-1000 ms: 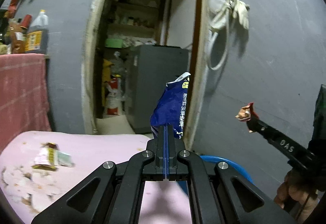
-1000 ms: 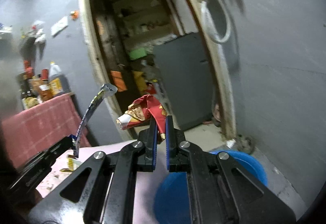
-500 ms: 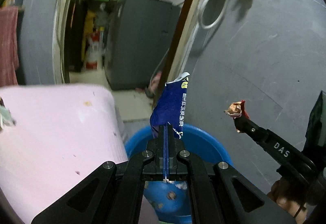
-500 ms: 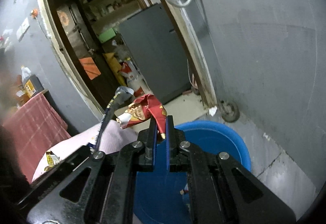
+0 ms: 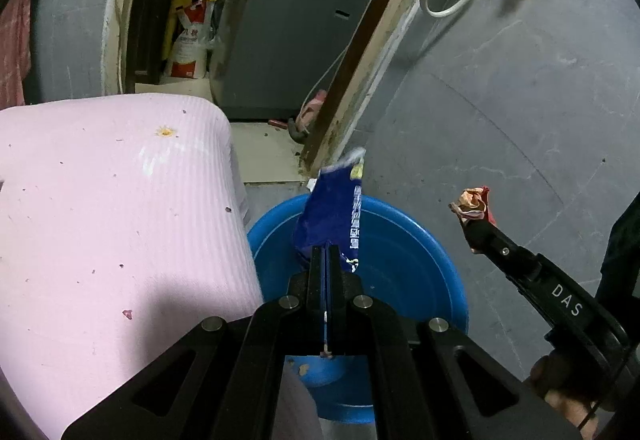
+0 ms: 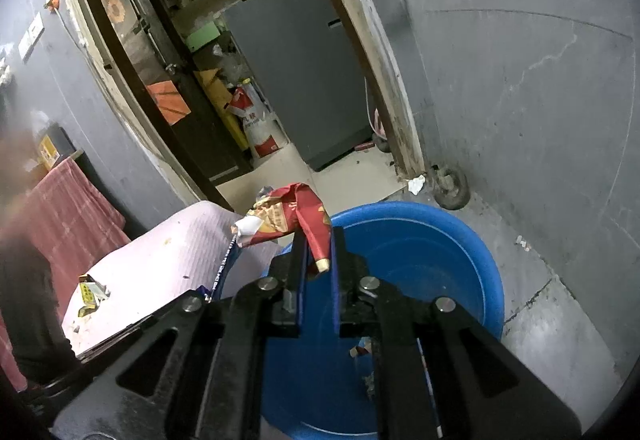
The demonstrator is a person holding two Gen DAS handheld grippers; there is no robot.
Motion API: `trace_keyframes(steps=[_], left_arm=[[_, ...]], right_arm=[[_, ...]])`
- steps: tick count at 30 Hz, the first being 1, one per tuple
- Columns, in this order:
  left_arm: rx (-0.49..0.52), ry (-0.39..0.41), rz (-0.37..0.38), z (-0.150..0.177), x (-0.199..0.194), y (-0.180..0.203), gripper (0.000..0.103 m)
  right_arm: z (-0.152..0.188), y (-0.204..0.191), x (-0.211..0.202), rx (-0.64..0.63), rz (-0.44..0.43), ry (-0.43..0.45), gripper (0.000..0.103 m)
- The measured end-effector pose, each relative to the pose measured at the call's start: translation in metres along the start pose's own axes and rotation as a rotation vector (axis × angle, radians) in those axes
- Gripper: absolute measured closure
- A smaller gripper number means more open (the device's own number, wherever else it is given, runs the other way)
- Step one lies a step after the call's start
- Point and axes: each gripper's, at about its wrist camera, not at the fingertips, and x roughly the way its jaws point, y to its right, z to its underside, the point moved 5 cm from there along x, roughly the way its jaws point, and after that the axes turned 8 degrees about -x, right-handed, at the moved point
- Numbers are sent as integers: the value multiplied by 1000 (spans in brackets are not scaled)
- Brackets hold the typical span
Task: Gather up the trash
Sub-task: 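Open both grippers to drop the wrappers into the blue basin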
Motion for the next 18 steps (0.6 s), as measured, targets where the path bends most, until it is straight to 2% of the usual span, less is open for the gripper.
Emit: trace_keyframes(steps=[2,5,13,15,18], left_arm=[[6,-1,-14,0,0,-1,103],[9,-3,-22,1,1,-1,103],[24,31,-43,0,-8,-5,101],[35,53,-48,-1,-13,-4,97],[46,105,-45,-2,-28,-5,78]], right_arm=[[1,2,1,7,-2,-9,87],[3,4,2,11,2,-20,76],[1,5,-1,23,0,2,65],[0,4,-3,22,-3,20,59],[-4,0,-10,13,-8,62,50]])
